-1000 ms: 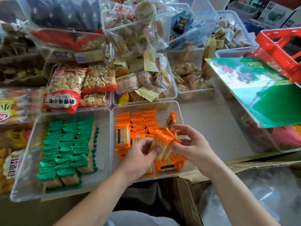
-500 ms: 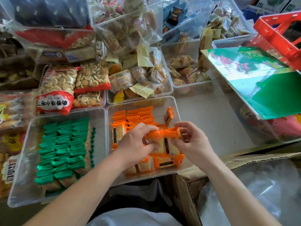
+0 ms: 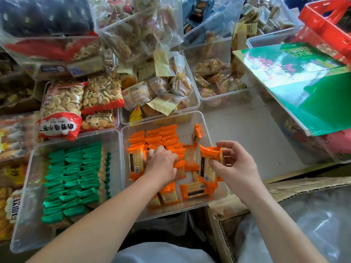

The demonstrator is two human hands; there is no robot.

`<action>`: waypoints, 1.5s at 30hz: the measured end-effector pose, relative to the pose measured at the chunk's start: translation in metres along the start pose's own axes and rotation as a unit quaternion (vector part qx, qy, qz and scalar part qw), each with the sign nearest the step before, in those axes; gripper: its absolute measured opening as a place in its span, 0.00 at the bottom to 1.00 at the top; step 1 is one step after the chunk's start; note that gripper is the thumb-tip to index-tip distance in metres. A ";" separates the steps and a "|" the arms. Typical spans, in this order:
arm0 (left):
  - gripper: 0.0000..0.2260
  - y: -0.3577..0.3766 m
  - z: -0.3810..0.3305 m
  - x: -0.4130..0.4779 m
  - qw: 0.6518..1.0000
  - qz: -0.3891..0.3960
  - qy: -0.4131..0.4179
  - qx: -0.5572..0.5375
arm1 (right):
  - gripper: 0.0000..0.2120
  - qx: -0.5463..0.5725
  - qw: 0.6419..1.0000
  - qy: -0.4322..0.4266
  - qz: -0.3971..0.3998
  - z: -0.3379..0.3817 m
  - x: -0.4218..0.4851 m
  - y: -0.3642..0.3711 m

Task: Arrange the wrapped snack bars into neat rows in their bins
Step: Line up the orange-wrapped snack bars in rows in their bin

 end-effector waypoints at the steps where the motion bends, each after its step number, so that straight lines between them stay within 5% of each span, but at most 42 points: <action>1: 0.09 0.001 -0.001 0.001 1.000 -0.008 -0.003 -0.002 | 0.19 0.000 1.000 0.005 0.004 0.000 0.001 0.000; 8: 0.16 -0.003 -0.001 0.000 0.999 -0.029 -0.020 -0.041 | 0.20 -0.006 1.000 0.016 0.007 0.004 0.003 0.009; 10: 0.16 -0.014 0.000 -0.012 0.989 -0.099 -0.023 -0.110 | 0.21 -0.004 1.000 0.015 0.007 0.007 0.003 0.012; 12: 0.13 -0.027 -0.004 -0.037 0.953 -0.147 -0.026 -0.266 | 0.21 -0.004 1.000 0.016 0.008 0.010 0.001 0.017; 15: 0.20 -0.039 -0.023 -0.077 0.891 -0.048 -0.002 -0.451 | 0.20 -0.005 1.000 0.016 0.009 0.011 -0.003 0.028; 18: 0.27 -0.032 -0.030 -0.093 0.875 -0.037 -0.034 -0.482 | 0.21 0.004 0.999 0.025 0.030 0.012 -0.011 0.040; 22: 0.21 -0.034 -0.016 -0.096 0.857 -0.080 -0.086 -0.502 | 0.21 0.055 0.992 0.043 0.104 0.015 -0.018 0.044; 26: 0.15 -0.039 0.000 -0.101 0.787 -0.048 -0.057 -0.612 | 0.20 0.098 0.978 0.049 0.179 0.021 -0.023 0.043; 31: 0.11 -0.041 0.009 -0.110 0.702 0.004 -0.081 -0.708 | 0.23 0.065 0.990 0.022 0.125 0.024 -0.020 0.044; 38: 0.14 -0.037 0.008 -0.112 0.687 0.017 -0.085 -0.722 | 0.33 0.029 0.994 0.017 0.102 0.023 -0.019 0.045; 45: 0.13 -0.034 0.004 -0.113 0.690 0.024 -0.091 -0.718 | 0.31 -0.045 0.993 -0.050 0.095 0.022 -0.023 0.046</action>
Point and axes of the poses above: each hand's wrist, its own x-axis towards the middle knuckle, its own y-axis out of the palm, z = x × y, the point moved 2 cm from there along x, towards the middle knuckle, and after that the axes turned 7 degrees about x, right-handed, at the moved point
